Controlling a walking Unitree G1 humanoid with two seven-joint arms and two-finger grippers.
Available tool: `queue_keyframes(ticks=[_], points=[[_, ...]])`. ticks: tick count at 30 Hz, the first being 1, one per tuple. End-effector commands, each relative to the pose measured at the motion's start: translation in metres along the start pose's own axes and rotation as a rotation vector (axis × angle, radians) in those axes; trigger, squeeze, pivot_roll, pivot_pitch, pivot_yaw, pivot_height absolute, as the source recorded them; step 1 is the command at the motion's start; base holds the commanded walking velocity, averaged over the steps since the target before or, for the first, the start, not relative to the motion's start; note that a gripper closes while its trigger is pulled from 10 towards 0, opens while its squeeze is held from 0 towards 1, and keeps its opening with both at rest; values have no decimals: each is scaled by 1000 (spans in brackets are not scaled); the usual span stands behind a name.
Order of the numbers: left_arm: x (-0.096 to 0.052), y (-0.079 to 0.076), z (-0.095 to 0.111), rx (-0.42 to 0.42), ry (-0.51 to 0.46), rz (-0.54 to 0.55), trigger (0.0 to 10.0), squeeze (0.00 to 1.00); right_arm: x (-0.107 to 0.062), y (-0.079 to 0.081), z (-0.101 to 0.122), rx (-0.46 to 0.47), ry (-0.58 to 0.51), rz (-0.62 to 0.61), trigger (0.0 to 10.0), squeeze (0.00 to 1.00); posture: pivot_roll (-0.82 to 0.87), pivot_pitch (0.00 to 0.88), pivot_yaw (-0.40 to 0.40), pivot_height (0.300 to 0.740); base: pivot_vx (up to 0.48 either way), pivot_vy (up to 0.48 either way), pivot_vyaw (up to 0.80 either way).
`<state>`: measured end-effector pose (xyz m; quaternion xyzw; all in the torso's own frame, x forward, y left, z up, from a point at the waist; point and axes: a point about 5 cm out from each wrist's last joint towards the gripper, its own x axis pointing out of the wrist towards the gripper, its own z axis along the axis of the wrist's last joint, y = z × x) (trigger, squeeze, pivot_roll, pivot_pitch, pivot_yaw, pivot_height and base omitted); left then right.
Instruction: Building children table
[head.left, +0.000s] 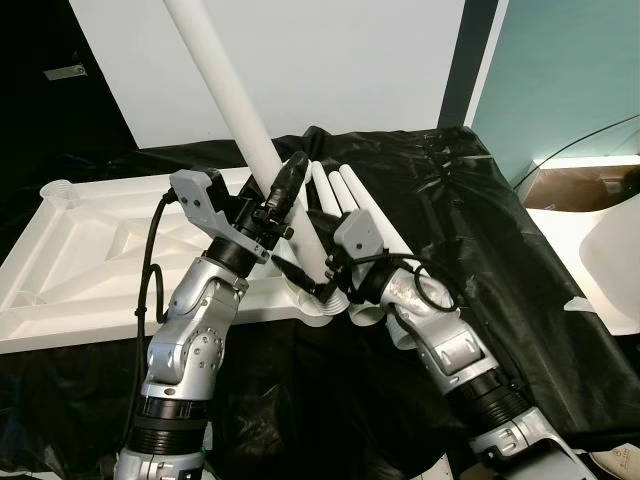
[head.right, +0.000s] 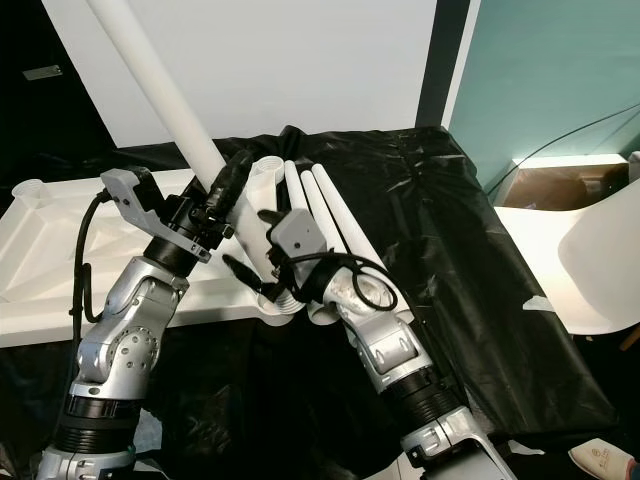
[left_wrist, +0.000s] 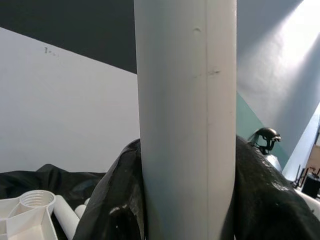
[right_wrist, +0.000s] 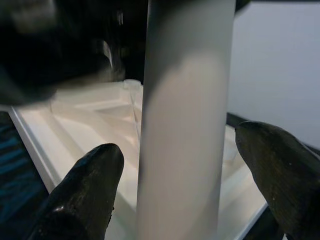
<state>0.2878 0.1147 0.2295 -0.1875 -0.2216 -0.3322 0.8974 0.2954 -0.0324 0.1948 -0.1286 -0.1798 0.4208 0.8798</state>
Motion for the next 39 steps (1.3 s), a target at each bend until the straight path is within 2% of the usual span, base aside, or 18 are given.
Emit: queue_keyframes(ticks=[1, 5, 6, 14, 15, 16, 17, 19, 20, 24, 25, 26, 28, 31, 33, 35, 38, 39], points=[[-3, -2, -6, 11, 29, -20, 0, 0, 2, -2, 5, -1, -6, 10, 10000, 0, 78, 0, 43, 740, 0, 0, 0], [-3, -3, -8, 31, 35, -25, 0, 0, 4, -5, 10, 35, 15, 15, 10000, 0, 78, 0, 40, 740, 0, 0, 0], [-2, -3, -8, 38, 36, -21, 0, 0, 5, -7, 11, 42, 32, 20, 0, 0, 78, 0, 39, 740, 0, 0, 0], [0, -1, -6, 54, 17, 1, 0, 0, 5, -11, 7, 95, 95, 42, 0, 0, 77, 0, 37, 740, 0, 0, 0], [0, 0, -6, 57, 15, 10, 863, 0, 6, -10, 6, 97, 104, 47, 0, 0, 82, 0, 38, 740, 0, 0, 0], [0, 1, -6, 59, 15, 16, 863, 0, 6, -10, 6, 96, 108, 50, 0, 0, 82, 0, 38, 740, 0, 0, 0], [-1, 2, -6, 56, 12, 24, 5176, 631, 6, -10, 6, 101, 111, 55, 0, 0, 82, 0, 38, 740, 0, 0, 0], [-1, 2, -5, 51, 8, 30, 5176, 631, 7, -9, 7, 108, 113, 59, 0, 0, 82, 0, 38, 740, 0, 0, 0], [-1, 2, -3, 36, -3, 25, 10000, 1000, 8, -9, 8, 113, 112, 59, 0, 0, 85, 0, 40, 740, 0, 0, 0], [-2, -3, 0, -25, -11, -11, 10000, 1000, 9, -7, 11, 122, 105, 60, 0, 0, 85, 0, 42, 740, 0, 0, 0], [-3, -7, 2, -60, -11, -46, 10000, 0, 9, -7, 11, 123, 99, 56, 0, 0, 86, 0, 43, 740, 0, 0, 0], [-4, -11, 3, -84, -11, -72, 10000, 0, 9, -6, 12, 124, 96, 52, 0, 0, 84, 0, 45, 740, 0, 0, 0], [-13, -26, 5, -161, 10, -209, 10000, 0, 9, -6, 13, 125, 88, 44, 0, 0, 84, 0, 46, 740, 0, 0, 0], [-35, -47, 3, -249, 90, -406, 10000, 0, 6, -6, 11, 134, 82, 30, 0, 0, 84, 0, 48, 740, 0, 0, 0], [-40, -51, 2, -262, 110, -441, 10000, 0, 5, -6, 10, 137, 80, 27, 0, 0, 84, 0, 48, 740, 0, 0, 0], [-51, -58, 0, -295, 161, -513, 10000, 0, 3, -6, 9, 143, 74, 19, 0, 0, 85, 0, 49, 740, 0, 0, 0], [-60, -58, -3, -307, 204, -540, 10000, 0, 2, -6, 9, 149, 60, 9, 0, 0, 85, 0, 49, 740, 0, 0, 0], [-65, -57, -8, -288, 261, -548, 10000, 0, 2, -6, 10, 155, 51, 2, 0, 0, 87, 0, 48, 740, 0, 0, 0]])
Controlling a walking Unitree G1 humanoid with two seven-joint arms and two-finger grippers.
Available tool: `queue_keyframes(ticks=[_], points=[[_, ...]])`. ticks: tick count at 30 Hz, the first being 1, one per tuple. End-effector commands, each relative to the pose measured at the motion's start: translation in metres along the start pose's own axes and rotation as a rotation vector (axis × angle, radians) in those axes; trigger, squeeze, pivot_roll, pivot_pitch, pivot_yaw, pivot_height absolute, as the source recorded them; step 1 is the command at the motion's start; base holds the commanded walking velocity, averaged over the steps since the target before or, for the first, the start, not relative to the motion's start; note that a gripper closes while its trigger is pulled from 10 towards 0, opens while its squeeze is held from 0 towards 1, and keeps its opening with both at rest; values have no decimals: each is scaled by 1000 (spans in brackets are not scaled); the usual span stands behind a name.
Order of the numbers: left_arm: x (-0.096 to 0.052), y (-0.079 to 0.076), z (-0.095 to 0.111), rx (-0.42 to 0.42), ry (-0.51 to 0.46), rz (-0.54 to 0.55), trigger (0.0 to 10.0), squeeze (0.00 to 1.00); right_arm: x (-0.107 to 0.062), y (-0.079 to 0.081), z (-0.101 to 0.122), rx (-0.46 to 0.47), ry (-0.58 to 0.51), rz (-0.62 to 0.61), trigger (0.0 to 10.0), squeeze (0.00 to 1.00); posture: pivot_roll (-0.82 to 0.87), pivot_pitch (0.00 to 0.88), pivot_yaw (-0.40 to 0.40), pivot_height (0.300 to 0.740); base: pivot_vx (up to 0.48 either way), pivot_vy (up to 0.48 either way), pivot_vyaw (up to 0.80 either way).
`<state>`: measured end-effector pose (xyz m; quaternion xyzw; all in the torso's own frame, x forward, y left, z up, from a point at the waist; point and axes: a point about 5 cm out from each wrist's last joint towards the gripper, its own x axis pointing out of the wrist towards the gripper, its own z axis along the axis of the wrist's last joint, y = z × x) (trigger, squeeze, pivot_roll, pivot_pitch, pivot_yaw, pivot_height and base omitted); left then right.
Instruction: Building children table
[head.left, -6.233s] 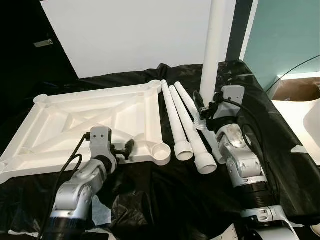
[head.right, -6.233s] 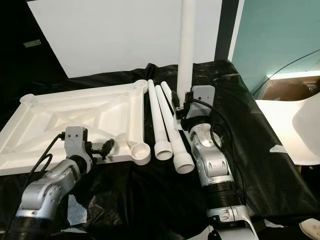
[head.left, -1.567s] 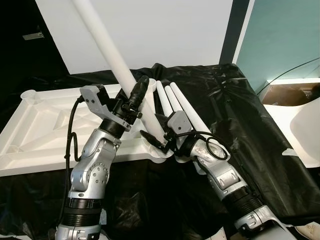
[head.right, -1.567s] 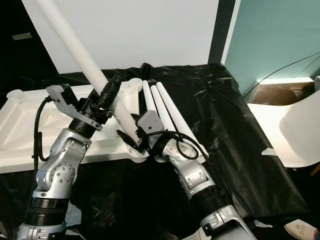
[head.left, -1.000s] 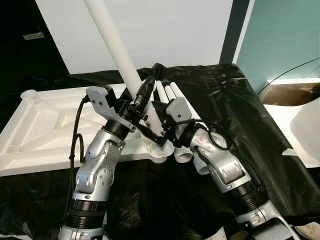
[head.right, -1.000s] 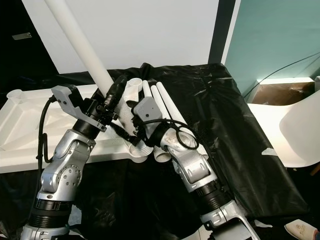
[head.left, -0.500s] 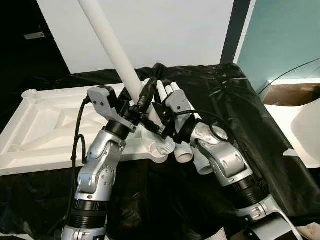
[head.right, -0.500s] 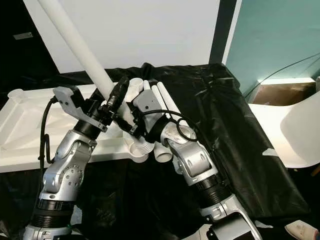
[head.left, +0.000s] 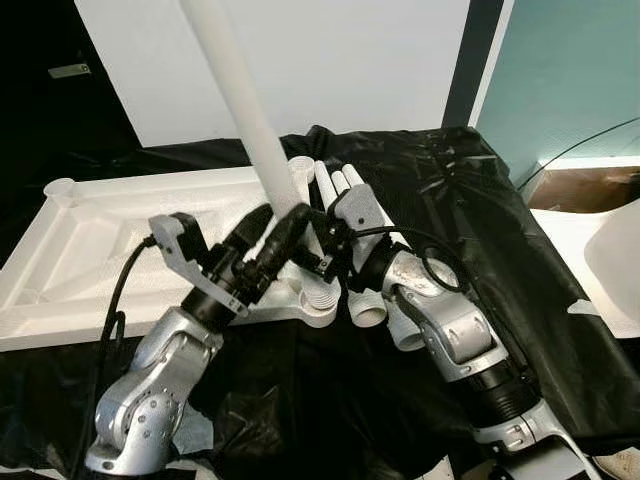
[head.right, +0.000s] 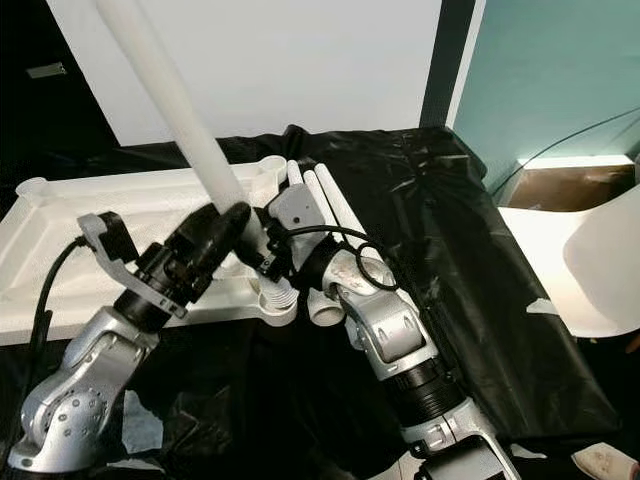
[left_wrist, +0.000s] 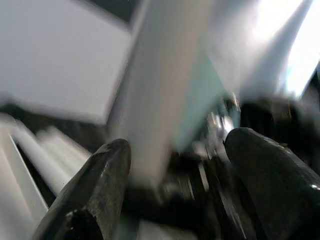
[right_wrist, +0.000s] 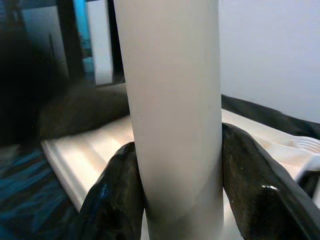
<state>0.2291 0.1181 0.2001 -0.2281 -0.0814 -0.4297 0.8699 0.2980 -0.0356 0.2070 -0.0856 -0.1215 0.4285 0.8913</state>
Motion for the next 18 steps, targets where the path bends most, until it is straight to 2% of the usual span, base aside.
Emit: queue_keyframes(ticks=[1, 2, 3, 4, 6, 7, 14, 17, 18], points=[[-7, -23, -14, -5, 114, -421, 10000, 0, 1, 3, 0, 29, -24, -2, 0, 0, 87, 0, 48, 740, 0, 0, 0], [-10, -21, -19, 13, 175, -413, 10000, 0, 0, 4, 1, 33, -30, -1, 0, 0, 87, 0, 48, 740, 0, 0, 0], [-10, -21, -19, 13, 175, -413, 10000, 0, 0, 4, 1, 33, -30, -1, 0, 0, 87, 0, 48, 740, 0, 0, 0], [-14, -19, -27, 38, 243, -405, 10000, 0, 0, 6, 0, 36, -33, 3, 4510, 0, 87, 0, 48, 740, 0, 0, 0], [-16, -17, -31, 52, 282, -401, 10000, 0, -1, 7, 0, 37, -34, 6, 4510, 0, 87, 0, 48, 740, 0, 0, 0], [-18, -15, -37, 71, 323, -381, 10000, 0, -2, 7, -1, 45, -36, 5, 10000, 0, 85, 0, 47, 740, 0, 0, 0], [-21, -5, -55, 133, 428, -308, 10000, 0, -6, 8, -6, 62, -43, 0, 10000, 0, 77, 0, 46, 740, 0, 0, 0], [-21, -5, -55, 132, 427, -302, 10000, 0, -6, 7, -7, 59, -40, -5, 10000, 0, 77, 0, 45, 740, 0, 0, 0], [-19, -6, -51, 113, 388, -300, 10000, 0, -7, 6, -8, 55, -35, -13, 10000, 0, 78, 0, 44, 740, 0, 0, 0]])
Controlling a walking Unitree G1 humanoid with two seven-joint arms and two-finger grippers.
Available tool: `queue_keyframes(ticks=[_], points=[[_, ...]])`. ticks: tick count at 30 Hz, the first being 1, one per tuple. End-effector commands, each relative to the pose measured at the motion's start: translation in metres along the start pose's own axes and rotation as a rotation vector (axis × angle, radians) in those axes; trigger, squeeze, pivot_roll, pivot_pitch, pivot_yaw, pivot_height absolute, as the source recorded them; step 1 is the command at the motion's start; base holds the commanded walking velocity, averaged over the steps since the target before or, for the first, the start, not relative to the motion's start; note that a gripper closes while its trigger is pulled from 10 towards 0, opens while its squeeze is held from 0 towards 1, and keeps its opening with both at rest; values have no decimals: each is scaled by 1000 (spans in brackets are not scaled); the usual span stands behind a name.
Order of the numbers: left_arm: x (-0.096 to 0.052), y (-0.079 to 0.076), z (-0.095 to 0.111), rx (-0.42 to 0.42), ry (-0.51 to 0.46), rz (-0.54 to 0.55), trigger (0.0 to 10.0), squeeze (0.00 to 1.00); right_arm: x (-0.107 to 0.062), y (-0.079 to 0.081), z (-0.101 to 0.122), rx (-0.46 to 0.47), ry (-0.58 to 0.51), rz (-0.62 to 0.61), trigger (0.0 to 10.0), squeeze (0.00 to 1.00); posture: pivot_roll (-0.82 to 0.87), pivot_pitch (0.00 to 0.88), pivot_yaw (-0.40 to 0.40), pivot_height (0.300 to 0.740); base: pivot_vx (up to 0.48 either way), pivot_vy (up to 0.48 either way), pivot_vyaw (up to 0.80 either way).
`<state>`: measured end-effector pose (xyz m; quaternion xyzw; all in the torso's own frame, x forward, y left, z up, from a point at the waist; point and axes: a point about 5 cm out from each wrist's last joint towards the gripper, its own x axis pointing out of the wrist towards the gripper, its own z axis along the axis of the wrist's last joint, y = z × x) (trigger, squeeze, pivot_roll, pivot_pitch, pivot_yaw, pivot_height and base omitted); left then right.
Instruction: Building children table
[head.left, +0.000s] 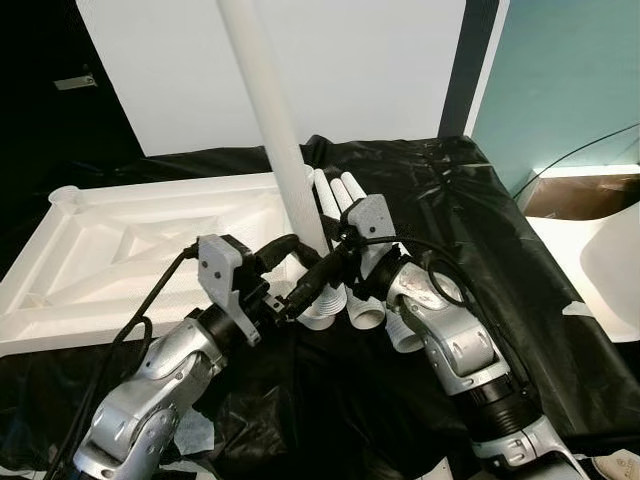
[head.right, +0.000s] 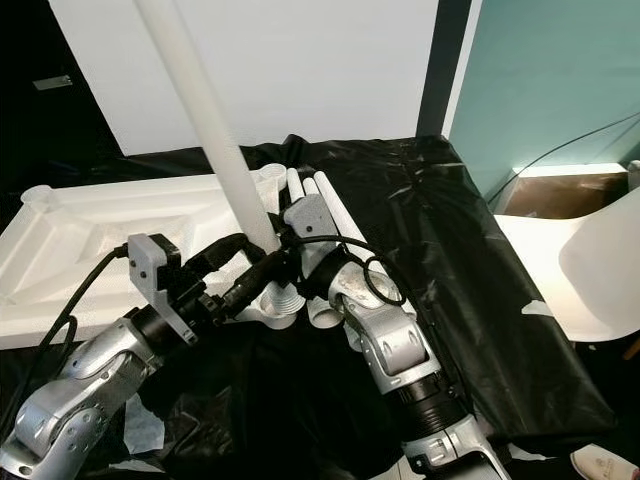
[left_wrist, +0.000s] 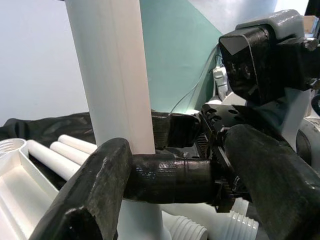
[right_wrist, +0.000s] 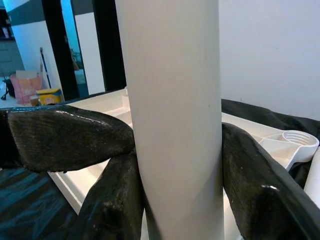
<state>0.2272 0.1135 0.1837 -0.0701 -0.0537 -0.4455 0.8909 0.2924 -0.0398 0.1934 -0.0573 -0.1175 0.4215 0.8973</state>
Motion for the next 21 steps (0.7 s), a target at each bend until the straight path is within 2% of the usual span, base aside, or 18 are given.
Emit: queue_keyframes(ticks=[1, 6, 11, 15, 18, 20, 21], points=[[-8, -17, -29, -130, 122, -310, 10000, 0, 2, 0, 2, -1, -17, 6, 10000, 0, 78, 0, 44, 740, 0, 0, 0], [-11, -18, 6, -256, -112, -350, 10000, 0, 0, -4, -2, -10, 0, -11, 10000, 0, 78, 0, 44, 740, 0, 0, 0], [-14, -10, 16, -286, -197, -325, 10000, 0, 0, -4, -3, -10, 1, -13, 10000, 0, 82, 0, 43, 740, 0, 0, 0], [-16, -7, 17, -287, -210, -312, 10000, 0, 0, -4, -3, -10, 1, -13, 10000, 0, 84, 0, 44, 740, 0, 0, 0], [-19, 4, 10, -253, -161, -244, 10000, 0, 1, -4, -3, -10, -2, -14, 10000, 0, 87, 0, 45, 740, 0, 0, 0], [-19, 4, 10, -253, -161, -244, 10000, 0, 1, -4, -3, -10, -2, -14, 10000, 0, 87, 0, 45, 740, 0, 0, 0], [-20, 12, 6, -235, -139, -187, 10000, 0, 1, -4, -3, -10, -5, -15, 10000, 0, 86, 0, 45, 740, 0, 0, 0]])
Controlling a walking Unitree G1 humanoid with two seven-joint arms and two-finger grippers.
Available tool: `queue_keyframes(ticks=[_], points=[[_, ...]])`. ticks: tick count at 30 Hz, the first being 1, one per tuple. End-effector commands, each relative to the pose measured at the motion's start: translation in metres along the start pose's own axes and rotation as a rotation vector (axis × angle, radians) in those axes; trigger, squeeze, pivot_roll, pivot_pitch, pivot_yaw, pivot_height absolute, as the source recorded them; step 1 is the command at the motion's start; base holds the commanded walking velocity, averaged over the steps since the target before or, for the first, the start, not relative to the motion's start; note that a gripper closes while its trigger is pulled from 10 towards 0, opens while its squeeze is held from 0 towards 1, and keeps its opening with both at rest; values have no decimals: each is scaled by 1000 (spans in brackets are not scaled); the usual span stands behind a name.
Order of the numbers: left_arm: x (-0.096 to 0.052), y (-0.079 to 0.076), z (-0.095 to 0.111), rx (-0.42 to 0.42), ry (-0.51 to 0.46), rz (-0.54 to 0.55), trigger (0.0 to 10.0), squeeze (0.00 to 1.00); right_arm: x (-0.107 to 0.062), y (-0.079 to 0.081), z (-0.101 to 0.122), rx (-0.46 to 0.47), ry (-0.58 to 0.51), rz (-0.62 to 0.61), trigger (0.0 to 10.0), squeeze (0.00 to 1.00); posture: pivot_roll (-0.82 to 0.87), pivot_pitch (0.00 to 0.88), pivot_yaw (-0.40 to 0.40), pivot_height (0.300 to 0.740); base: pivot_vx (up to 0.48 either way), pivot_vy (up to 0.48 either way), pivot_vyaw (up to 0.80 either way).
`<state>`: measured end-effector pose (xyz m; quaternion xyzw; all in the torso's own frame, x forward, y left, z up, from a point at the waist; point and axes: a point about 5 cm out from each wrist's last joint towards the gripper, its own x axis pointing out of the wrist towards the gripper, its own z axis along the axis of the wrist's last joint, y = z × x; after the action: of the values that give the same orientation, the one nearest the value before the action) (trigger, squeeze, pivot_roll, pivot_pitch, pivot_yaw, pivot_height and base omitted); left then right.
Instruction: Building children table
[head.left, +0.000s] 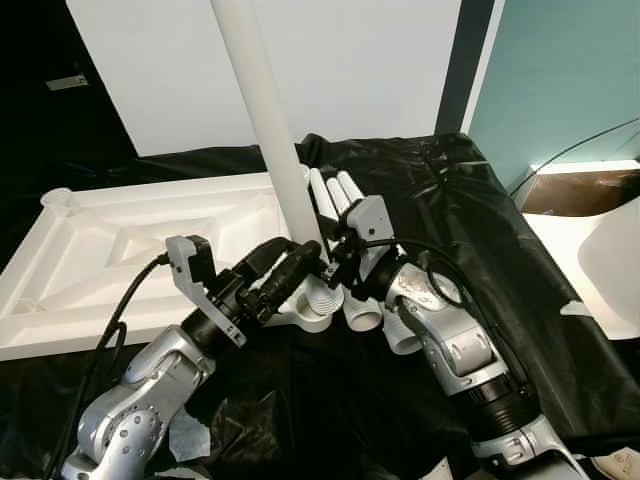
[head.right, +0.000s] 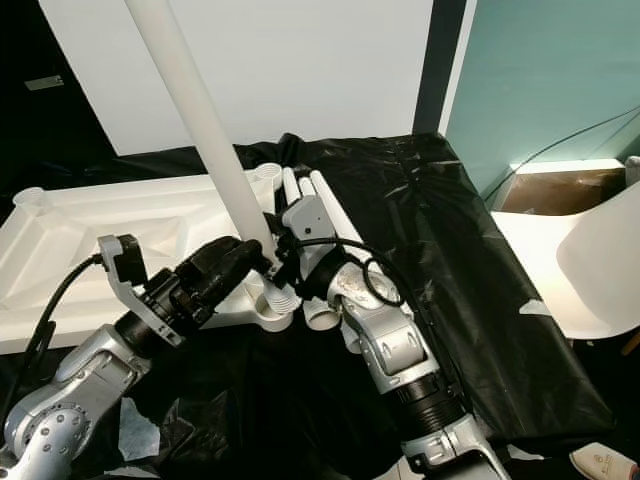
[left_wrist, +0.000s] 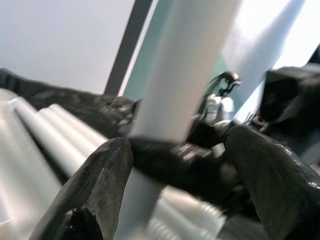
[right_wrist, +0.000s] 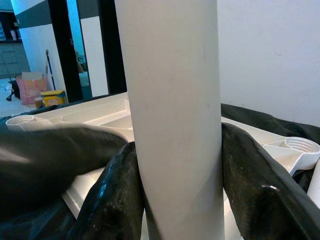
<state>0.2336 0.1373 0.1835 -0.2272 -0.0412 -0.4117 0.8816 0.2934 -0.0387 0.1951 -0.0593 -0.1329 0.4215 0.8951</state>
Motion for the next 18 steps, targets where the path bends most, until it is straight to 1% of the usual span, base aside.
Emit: queue_keyframes(ticks=[1, 2, 4, 5, 7, 8, 10, 11, 13, 14, 16, 18], points=[[-6, 2, 2, 56, 12, -206, 10000, 0, 0, -4, -4, 7, 20, -16, 10000, 0, 86, 0, 45, 740, 0, 0, 0], [-6, 2, 2, 56, 12, -206, 10000, 0, 0, -4, -4, 7, 20, -16, 10000, 0, 86, 0, 45, 740, 0, 0, 0], [-5, 13, 8, 94, -36, -117, 10000, 0, -1, -3, -4, 9, 20, -16, 10000, 0, 85, 0, 46, 740, 0, 0, 0], [-5, 13, 8, 94, -36, -117, 10000, 0, -1, -3, -4, 9, 20, -16, 10000, 0, 85, 0, 46, 740, 0, 0, 0], [-5, 18, 13, 105, -75, -70, 10000, 0, -1, -3, -5, 11, 22, -17, 10000, 0, 83, 0, 47, 740, 0, 0, 0], [-4, 21, 14, 112, -82, -48, 10000, 0, -1, -3, -5, 11, 22, -17, 10000, 0, 83, 0, 46, 740, 0, 0, 0], [-4, 22, 15, 114, -84, -36, 10000, 0, -1, -3, -5, 11, 23, -18, 10000, 0, 83, 0, 47, 740, 0, 0, 0], [-5, 25, 13, 131, -64, -24, 10000, 0, -1, -3, -5, 12, 23, -18, 10000, 0, 83, 0, 48, 740, 0, 0, 0], [-8, 27, 3, 189, 46, -40, 10000, 0, -1, -3, -5, 11, 21, -21, 10000, 0, 83, 0, 48, 740, 0, 0, 0], [-8, 27, 3, 189, 46, -40, 10000, 0, -1, -3, -5, 11, 21, -21, 10000, 0, 83, 0, 48, 740, 0, 0, 0], [-12, 25, -6, 214, 141, -87, 10000, 0, -1, -3, -5, 11, 20, -22, 10000, 0, 83, 0, 50, 740, 0, 0, 0], [-18, 20, -14, 204, 216, -160, 10000, 0, -1, -4, -5, 10, 18, -23, 10000, 0, 83, 0, 51, 740, 0, 0, 0]])
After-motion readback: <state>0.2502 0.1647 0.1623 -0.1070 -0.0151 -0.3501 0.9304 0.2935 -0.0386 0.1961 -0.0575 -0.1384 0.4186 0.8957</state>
